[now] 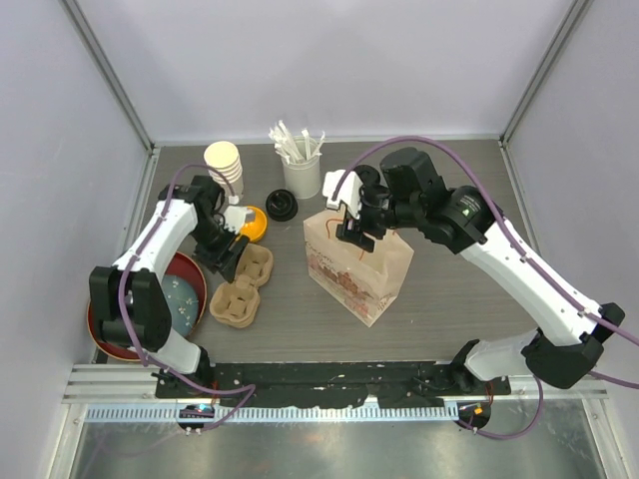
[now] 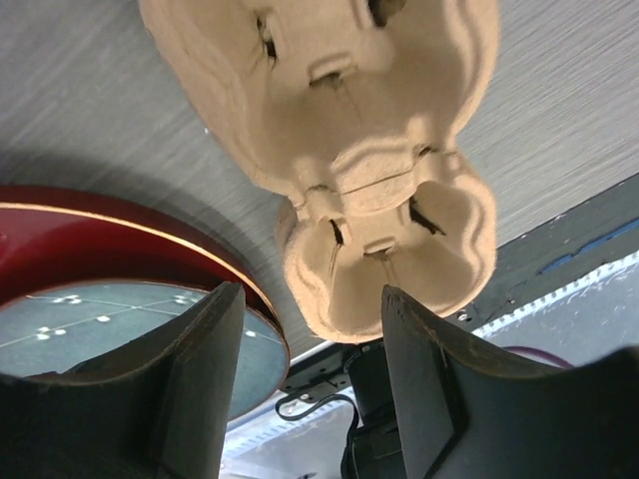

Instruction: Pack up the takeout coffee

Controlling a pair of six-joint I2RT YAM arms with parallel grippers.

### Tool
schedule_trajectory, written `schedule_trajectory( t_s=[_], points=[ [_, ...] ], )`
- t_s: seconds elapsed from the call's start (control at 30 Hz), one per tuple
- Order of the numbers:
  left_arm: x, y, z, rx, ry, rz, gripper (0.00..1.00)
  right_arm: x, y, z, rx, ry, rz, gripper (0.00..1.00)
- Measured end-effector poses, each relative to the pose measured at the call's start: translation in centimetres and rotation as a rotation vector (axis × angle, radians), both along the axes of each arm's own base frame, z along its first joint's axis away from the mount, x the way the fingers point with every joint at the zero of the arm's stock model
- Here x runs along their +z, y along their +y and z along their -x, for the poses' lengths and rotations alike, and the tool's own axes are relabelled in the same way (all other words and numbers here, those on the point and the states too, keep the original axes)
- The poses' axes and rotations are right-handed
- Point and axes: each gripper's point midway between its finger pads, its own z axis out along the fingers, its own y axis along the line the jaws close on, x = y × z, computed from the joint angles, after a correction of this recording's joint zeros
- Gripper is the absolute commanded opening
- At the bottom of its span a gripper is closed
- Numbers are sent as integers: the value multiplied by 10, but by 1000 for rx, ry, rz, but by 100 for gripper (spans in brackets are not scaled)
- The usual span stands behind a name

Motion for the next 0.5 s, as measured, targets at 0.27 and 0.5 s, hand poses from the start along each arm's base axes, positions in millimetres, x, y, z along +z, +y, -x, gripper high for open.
schedule_trajectory(
  t_s=[0.27, 0.5],
  points=[
    [-30, 17, 24, 4, 86, -93, 49, 13, -5, 5, -7, -40, -55, 71],
    [-35, 16, 17, 22, 73, -95, 32, 6, -6, 5, -15, -32, -48, 71]
  ],
)
